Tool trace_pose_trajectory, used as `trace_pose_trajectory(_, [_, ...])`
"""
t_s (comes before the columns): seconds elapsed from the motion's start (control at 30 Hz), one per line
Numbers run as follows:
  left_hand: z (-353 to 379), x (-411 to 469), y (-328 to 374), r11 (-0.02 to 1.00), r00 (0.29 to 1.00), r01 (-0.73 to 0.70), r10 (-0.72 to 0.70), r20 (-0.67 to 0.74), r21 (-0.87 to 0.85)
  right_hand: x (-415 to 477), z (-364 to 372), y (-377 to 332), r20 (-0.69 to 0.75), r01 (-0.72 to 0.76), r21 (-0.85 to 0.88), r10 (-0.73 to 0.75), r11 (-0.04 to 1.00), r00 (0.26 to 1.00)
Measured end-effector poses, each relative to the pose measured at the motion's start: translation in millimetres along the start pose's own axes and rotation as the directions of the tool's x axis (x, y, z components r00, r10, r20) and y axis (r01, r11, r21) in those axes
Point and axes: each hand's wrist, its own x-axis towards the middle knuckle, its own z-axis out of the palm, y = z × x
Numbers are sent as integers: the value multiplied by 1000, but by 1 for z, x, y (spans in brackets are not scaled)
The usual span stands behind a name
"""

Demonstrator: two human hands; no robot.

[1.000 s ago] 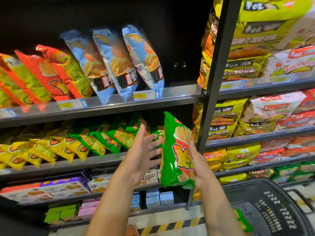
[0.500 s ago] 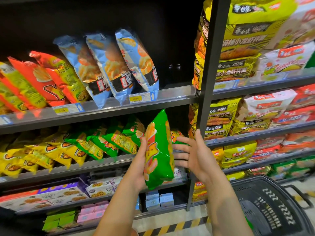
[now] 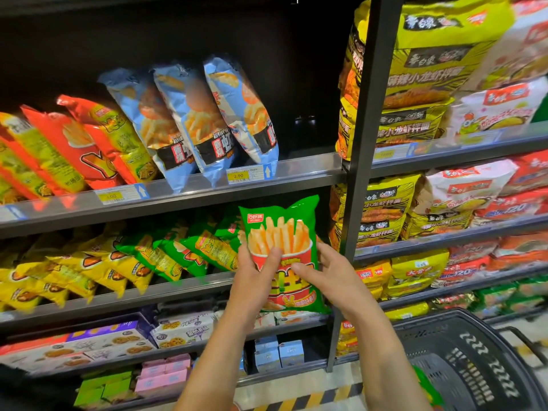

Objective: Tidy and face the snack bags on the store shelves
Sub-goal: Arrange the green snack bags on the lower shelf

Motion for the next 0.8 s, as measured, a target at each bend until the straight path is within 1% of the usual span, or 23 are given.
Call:
trace_pose_trajectory(0.07, [-7,-1,-4,998,997,-27,23,79,53,1,-5,8,-45,49,-47,-52,998,998])
trace_pose_trajectory(0.13, [-15,0,-11,988,988,-64,42,152,138,2,-11,15,-84,62,-159,-76,985,994])
trace_pose_trajectory(0.2, [-17,-1,-15,971,982,-93,53,184,220,3,-16,23,-80,68,-244,-90,967,993])
trace_pose_trajectory(0.3, [-17,-1,-17,951,981,-99,44,190,293,5,-19,33,-59,128,-227,-145,966,988])
trace_pose_trajectory(0.37, [-16,-1,-15,944,981,-107,50,186,313,6,-20,34,-51,170,-186,-182,968,982])
trace_pose_trajectory(0.43, [-16,-1,-12,940,982,-120,66,174,318,6,-21,33,-57,173,-175,-185,969,981])
trace_pose_trajectory(0.5, [-16,-1,-8,945,980,-141,91,177,294,5,-23,29,-59,145,-212,-160,967,985])
trace_pose_trajectory(0.57, [-18,-1,-2,963,975,-153,110,191,224,1,-26,21,-59,119,-236,-137,964,989])
trace_pose_trajectory(0.63, [-18,0,6,981,975,-133,103,196,142,-4,-30,13,-26,104,-157,-109,982,994])
trace_pose_trajectory(0.73, [-14,1,18,999,984,-31,28,175,16,-8,-27,1,10,24,-9,-24,1000,1000])
trace_pose_trajectory(0.8, [-9,4,26,994,979,103,-97,182,-26,-7,-26,-3,22,-52,85,50,995,998])
